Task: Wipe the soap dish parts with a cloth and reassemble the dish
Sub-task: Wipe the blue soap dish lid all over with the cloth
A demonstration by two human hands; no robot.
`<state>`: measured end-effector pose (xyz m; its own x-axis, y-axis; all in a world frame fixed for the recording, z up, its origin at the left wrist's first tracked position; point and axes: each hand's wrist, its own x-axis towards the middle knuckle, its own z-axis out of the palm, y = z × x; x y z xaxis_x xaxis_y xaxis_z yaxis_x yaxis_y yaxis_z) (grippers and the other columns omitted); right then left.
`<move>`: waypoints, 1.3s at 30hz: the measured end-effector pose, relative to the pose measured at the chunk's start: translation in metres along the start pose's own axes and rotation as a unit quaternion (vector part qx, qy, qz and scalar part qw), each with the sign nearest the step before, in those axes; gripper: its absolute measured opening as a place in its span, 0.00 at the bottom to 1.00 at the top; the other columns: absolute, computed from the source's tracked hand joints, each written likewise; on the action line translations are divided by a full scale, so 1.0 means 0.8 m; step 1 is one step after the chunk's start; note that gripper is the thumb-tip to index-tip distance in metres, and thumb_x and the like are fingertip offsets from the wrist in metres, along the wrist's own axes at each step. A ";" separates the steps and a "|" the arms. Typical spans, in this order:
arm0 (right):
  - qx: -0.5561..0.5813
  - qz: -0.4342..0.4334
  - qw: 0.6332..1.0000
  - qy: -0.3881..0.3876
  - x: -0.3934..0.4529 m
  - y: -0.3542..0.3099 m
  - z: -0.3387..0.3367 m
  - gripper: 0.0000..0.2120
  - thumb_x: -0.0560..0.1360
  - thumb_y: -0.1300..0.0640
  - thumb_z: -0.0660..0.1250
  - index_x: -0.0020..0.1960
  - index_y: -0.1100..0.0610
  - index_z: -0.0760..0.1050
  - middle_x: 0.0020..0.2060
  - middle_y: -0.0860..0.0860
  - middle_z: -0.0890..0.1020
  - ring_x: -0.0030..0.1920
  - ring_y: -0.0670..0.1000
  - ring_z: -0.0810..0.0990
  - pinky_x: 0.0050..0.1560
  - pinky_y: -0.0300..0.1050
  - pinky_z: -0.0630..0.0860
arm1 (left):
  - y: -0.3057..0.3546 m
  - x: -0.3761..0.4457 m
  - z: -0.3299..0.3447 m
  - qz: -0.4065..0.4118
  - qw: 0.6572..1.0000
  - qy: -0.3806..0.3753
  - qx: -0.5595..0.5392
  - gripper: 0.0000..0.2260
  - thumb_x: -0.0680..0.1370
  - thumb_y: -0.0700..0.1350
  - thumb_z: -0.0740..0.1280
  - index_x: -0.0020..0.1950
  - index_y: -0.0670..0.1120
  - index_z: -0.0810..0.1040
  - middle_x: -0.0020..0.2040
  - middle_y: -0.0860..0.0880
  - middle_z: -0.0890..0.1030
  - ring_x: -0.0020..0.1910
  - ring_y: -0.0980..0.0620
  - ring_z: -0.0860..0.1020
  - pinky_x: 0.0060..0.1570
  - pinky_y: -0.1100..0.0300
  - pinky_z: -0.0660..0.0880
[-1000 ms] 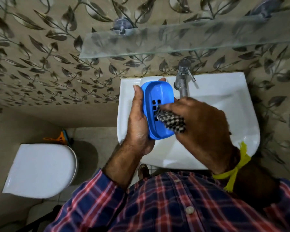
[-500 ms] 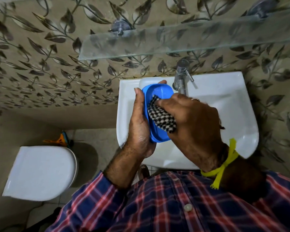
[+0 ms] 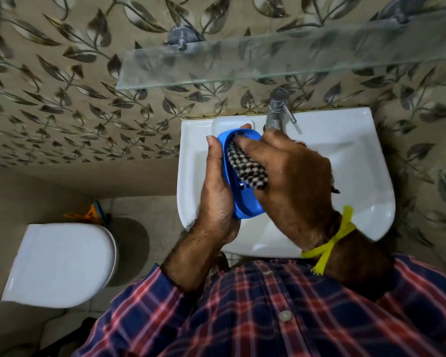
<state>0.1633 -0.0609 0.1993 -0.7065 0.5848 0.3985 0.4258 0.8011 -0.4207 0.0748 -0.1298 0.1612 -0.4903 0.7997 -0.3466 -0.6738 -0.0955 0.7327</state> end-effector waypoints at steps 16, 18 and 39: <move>0.003 0.081 0.997 0.003 -0.002 0.009 0.005 0.22 0.67 0.60 0.73 0.61 0.51 0.80 0.48 0.51 0.84 0.45 0.60 0.83 0.40 0.51 0.81 | -0.003 0.005 0.003 0.013 1.000 0.012 0.024 0.30 0.79 0.68 0.51 0.67 0.50 0.79 0.57 0.47 0.85 0.56 0.48 0.84 0.55 0.52 0.81; 0.022 0.047 0.998 -0.019 -0.002 0.008 0.004 0.22 0.67 0.61 0.73 0.61 0.52 0.80 0.47 0.51 0.83 0.44 0.59 0.83 0.39 0.50 0.81 | 0.003 0.007 0.002 0.018 1.000 0.004 0.015 0.31 0.80 0.67 0.50 0.70 0.49 0.76 0.55 0.47 0.85 0.54 0.48 0.84 0.51 0.54 0.82; 0.044 0.052 0.996 -0.064 -0.007 0.019 -0.005 0.19 0.70 0.56 0.67 0.60 0.47 0.81 0.48 0.50 0.84 0.47 0.59 0.84 0.41 0.53 0.82 | 0.017 0.024 -0.005 0.002 1.000 -0.006 0.020 0.32 0.76 0.71 0.53 0.53 0.50 0.87 0.49 0.45 0.83 0.47 0.46 0.81 0.49 0.51 0.78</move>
<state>0.1762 -0.0516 0.1943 -0.7296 0.6388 0.2443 0.4535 0.7192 -0.5264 0.0537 -0.1186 0.1622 -0.4872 0.8059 -0.3365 -0.6485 -0.0758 0.7575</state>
